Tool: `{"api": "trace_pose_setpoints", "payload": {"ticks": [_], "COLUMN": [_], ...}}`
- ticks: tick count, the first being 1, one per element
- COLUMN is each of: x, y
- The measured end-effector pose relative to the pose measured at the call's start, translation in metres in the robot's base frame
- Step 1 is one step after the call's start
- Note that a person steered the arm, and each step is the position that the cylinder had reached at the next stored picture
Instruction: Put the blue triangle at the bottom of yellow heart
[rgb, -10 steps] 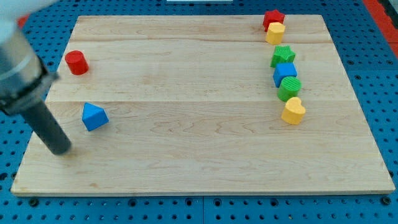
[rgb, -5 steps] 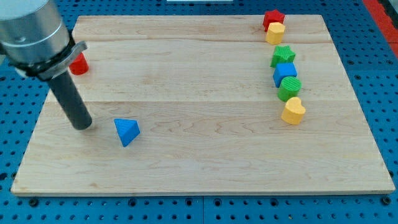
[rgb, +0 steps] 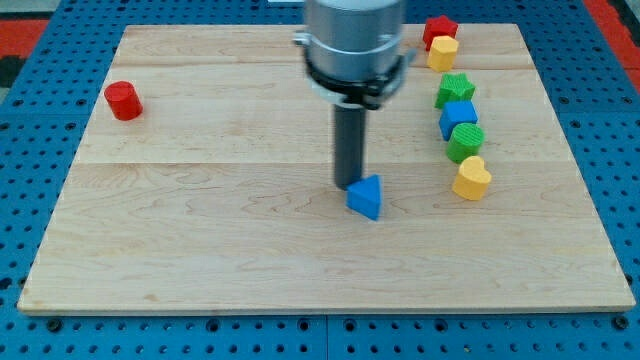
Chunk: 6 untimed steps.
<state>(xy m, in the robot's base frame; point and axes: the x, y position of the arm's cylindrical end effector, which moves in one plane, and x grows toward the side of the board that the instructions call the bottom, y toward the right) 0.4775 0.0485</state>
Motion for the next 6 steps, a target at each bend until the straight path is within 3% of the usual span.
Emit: {"api": "trace_pose_setpoints", "payload": {"ticks": [2,4,6], "x": [0.032,0.084,0.057], "y": [0.021,-0.03,0.036]}}
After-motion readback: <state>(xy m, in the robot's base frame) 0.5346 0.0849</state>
